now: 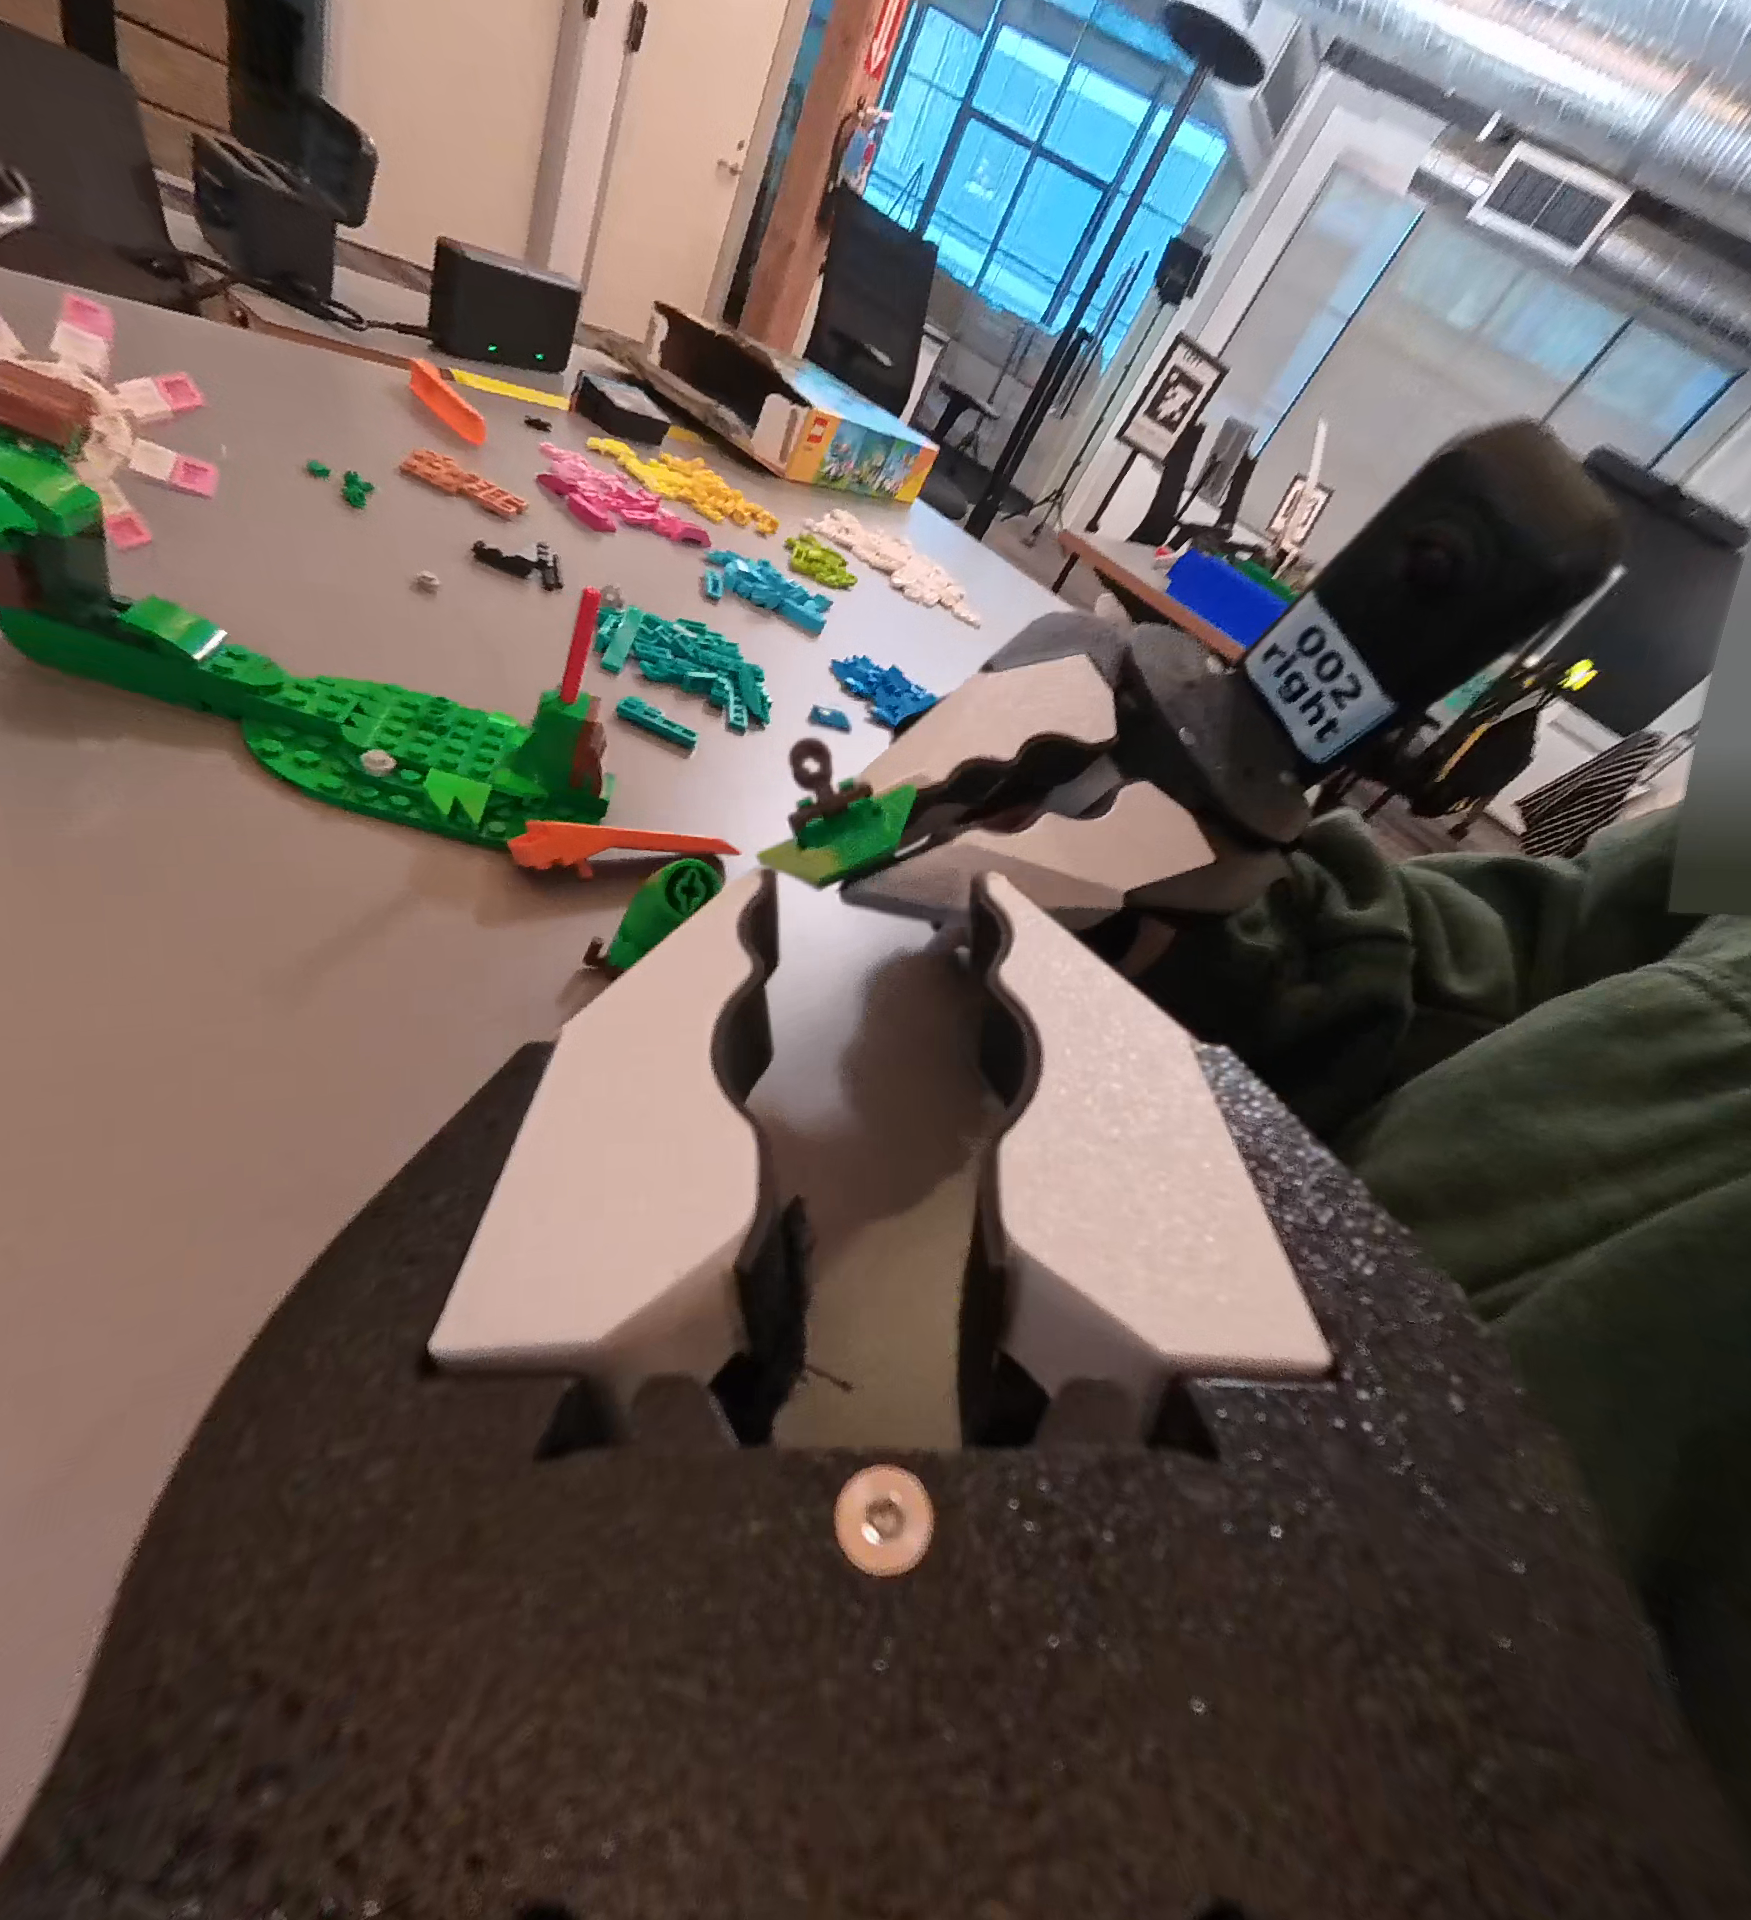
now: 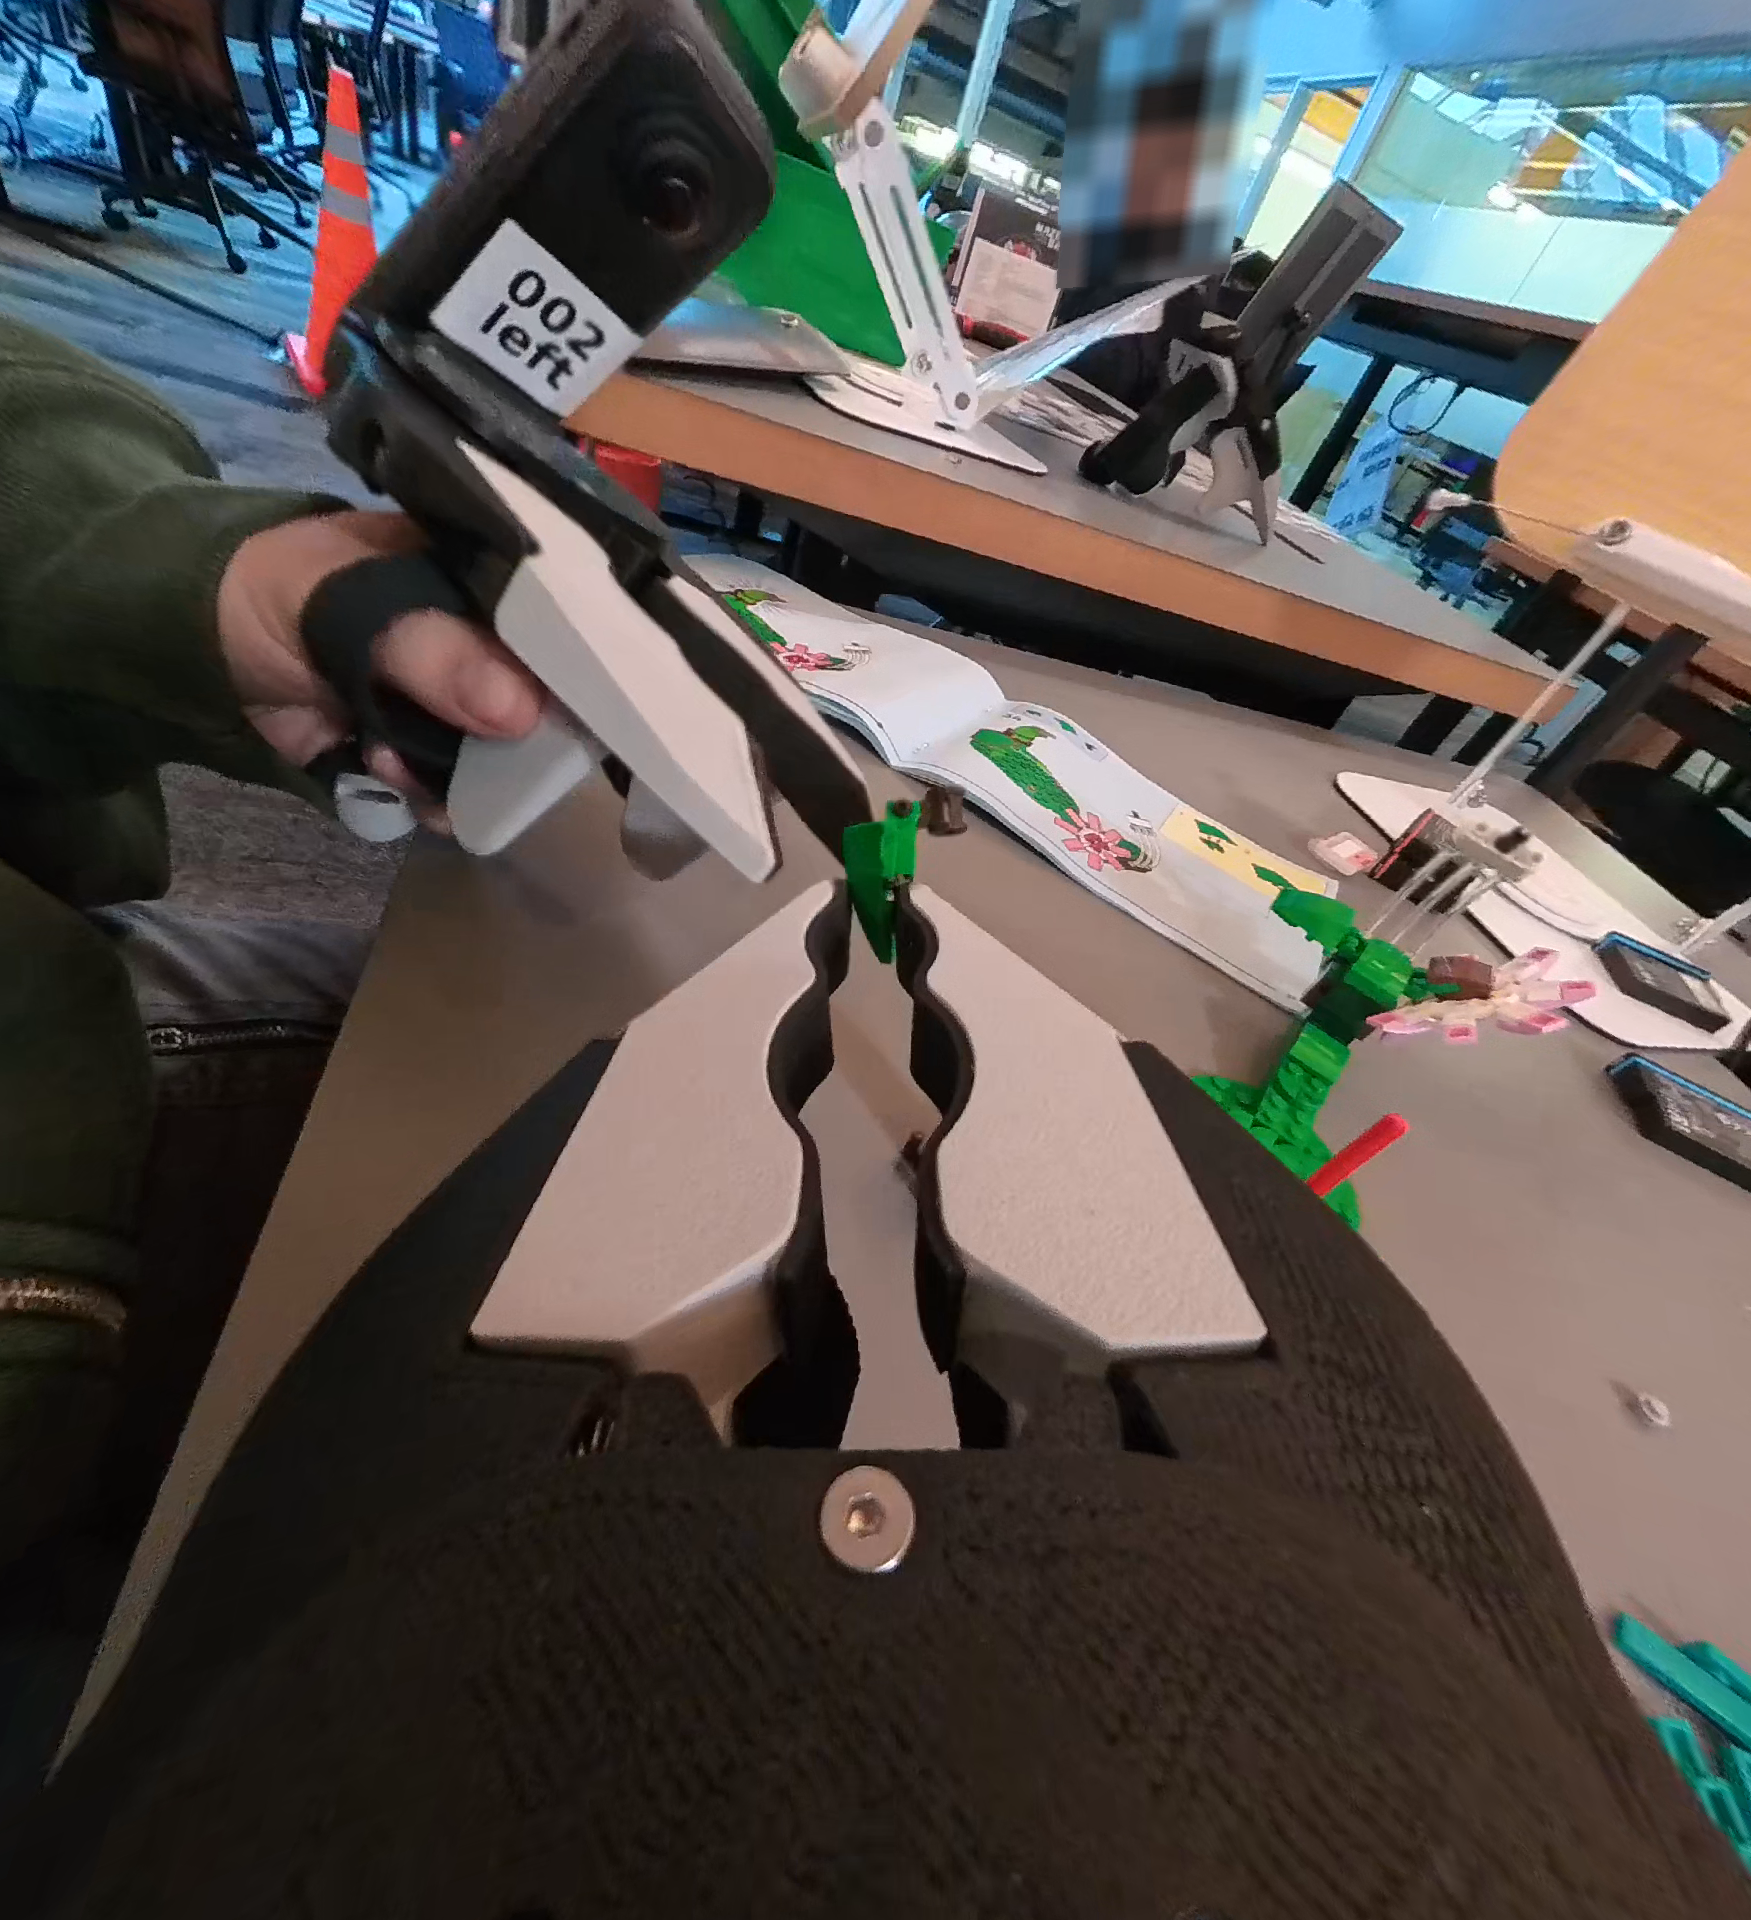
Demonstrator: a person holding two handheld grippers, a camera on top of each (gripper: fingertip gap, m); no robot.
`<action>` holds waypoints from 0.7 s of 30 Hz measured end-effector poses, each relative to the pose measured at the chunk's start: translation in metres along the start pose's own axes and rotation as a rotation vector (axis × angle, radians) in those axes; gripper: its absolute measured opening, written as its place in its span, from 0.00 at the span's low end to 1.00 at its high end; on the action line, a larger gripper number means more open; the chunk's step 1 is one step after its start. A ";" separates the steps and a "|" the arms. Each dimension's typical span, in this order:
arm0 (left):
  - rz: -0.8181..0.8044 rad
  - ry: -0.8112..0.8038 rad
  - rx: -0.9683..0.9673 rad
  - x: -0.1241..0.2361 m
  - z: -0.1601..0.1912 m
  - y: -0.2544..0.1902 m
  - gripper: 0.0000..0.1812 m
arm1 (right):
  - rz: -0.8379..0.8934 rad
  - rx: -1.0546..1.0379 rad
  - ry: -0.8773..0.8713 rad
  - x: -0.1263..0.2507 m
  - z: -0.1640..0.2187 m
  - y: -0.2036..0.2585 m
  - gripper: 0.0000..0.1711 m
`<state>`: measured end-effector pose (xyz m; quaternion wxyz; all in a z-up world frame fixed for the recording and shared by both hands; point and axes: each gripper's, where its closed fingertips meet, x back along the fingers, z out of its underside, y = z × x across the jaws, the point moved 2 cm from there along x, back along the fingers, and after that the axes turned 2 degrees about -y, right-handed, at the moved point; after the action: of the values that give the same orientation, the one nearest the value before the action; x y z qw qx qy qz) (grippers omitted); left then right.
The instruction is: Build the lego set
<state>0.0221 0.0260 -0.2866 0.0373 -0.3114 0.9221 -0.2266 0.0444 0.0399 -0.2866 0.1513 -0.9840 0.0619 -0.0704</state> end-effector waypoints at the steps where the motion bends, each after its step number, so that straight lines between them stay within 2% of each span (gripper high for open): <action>1: 0.011 -0.007 0.014 0.000 -0.001 -0.001 0.20 | 0.003 0.014 0.003 0.000 0.000 0.001 0.04; 10: 0.028 -0.018 0.101 -0.001 0.001 0.002 0.20 | -0.005 0.128 0.023 -0.003 0.001 0.009 0.04; 15: 0.021 -0.037 0.085 0.001 0.000 0.002 0.14 | -0.013 0.142 0.011 -0.002 -0.001 0.011 0.04; 21: 0.014 -0.024 0.048 0.001 0.001 0.001 0.14 | -0.025 0.140 0.015 -0.002 0.000 0.012 0.04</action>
<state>0.0204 0.0257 -0.2881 0.0575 -0.3065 0.9181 -0.2446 0.0409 0.0285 -0.2905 0.2182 -0.9712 0.0458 -0.0837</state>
